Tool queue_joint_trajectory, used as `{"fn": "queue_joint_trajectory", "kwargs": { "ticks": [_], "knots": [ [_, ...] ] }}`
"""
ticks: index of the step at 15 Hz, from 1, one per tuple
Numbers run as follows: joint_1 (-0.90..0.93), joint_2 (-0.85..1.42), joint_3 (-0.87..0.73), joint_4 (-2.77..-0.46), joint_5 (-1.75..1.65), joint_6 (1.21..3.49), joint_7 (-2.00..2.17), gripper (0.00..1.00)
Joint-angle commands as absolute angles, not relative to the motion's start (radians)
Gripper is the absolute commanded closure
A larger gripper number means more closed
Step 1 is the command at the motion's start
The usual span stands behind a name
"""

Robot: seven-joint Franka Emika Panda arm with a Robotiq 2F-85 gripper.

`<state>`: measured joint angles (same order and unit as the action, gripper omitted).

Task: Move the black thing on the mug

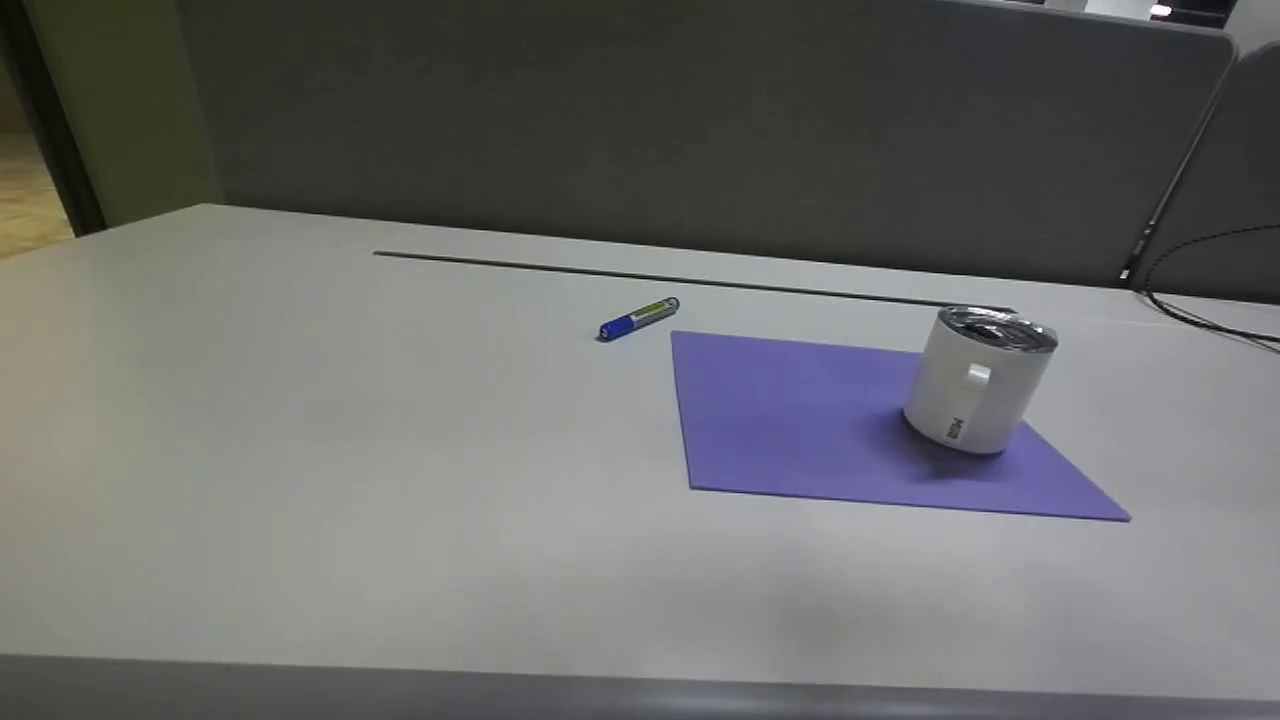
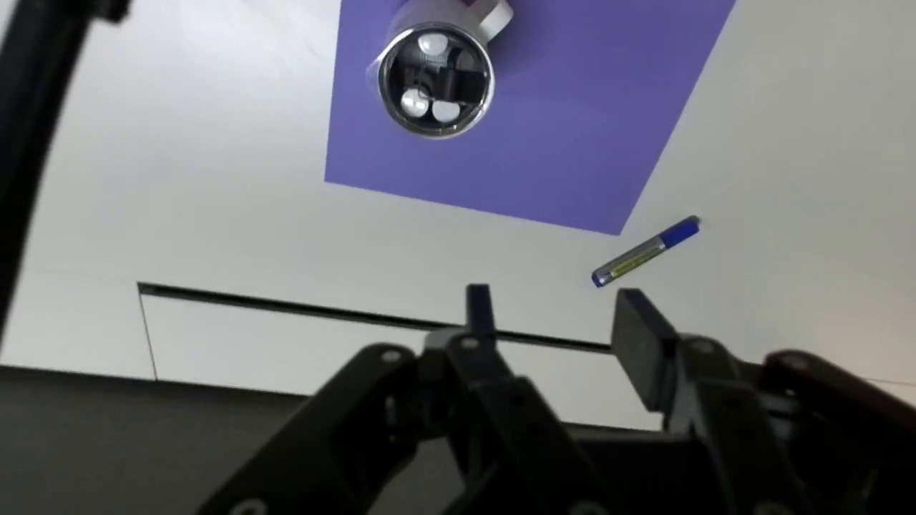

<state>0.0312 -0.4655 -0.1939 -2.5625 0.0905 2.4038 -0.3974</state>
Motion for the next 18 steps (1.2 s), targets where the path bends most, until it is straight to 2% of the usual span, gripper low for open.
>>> {"fn": "queue_joint_trajectory", "kwargs": {
  "ticks": [1, 4, 5, 6, 7, 14, 18],
  "knots": [
    [0.048, -0.302, -0.212, -2.600, 0.138, 2.566, -0.426, 0.81],
    [0.037, -0.170, -0.195, -2.591, 0.149, 2.624, -0.417, 1.00],
    [0.025, -0.237, -0.187, -2.616, 0.139, 2.609, -0.421, 1.00],
    [0.022, -0.207, -0.181, -2.616, 0.139, 2.619, -0.421, 0.91],
    [0.020, -0.196, -0.177, -2.614, 0.139, 2.622, -0.421, 0.99],
    [0.021, -0.222, -0.179, -2.614, 0.138, 2.619, -0.420, 1.00],
    [0.024, -0.106, -0.180, -2.590, 0.163, 2.668, -0.422, 1.00]
  ]
}}
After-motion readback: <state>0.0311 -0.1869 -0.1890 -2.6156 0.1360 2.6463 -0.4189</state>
